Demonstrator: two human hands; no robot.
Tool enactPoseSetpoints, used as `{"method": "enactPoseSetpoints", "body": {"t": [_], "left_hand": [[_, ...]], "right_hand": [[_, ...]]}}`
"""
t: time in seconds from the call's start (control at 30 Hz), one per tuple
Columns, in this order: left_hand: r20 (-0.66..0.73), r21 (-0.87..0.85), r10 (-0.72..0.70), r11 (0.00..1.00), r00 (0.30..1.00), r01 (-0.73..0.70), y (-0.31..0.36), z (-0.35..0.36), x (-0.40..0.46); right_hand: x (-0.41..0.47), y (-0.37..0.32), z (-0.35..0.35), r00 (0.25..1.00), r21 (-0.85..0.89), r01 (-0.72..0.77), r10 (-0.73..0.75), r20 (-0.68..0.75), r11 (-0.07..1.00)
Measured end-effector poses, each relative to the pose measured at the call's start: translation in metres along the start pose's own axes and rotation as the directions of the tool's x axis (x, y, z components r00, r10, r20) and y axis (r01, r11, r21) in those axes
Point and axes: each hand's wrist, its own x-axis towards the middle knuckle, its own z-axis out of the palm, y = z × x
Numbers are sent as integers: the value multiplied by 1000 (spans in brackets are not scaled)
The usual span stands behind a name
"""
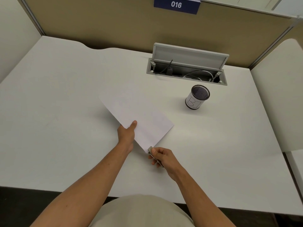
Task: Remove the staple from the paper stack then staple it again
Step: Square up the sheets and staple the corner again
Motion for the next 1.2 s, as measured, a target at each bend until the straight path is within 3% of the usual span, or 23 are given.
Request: {"method": "enactPoseSetpoints", "body": {"t": [0.2, 0.3, 0.43, 0.53, 0.87, 1.1, 1.2], "left_hand": [[-6, 1, -13, 1000, 1000, 13, 1, -6, 2], [7, 11, -14, 1000, 1000, 14, 2, -8, 2], [27, 37, -19, 999, 999, 18, 3, -10, 1], [51, 64, -31, 998, 998, 27, 5, -11, -2], [149, 170, -64, 985, 987, 38, 14, -22, -6], [214, 240, 4, 969, 977, -57, 43, -17, -8], [280, 344, 37, 929, 959, -136, 63, -9, -11]], "right_hand": [[1, 8, -28, 978, -83, 58, -73, -196, 995], [3, 11, -45, 924, -180, 107, -165, -346, 978], [11, 11, -66, 821, -433, 119, -334, -463, 893], [20, 13, -75, 782, -590, 46, -397, -481, 806], [32, 16, -78, 716, -754, -62, -498, -490, 654], [36, 10, -74, 666, -758, -95, -525, -530, 645], [38, -12, -67, 649, -749, 23, -580, -493, 662]]}}
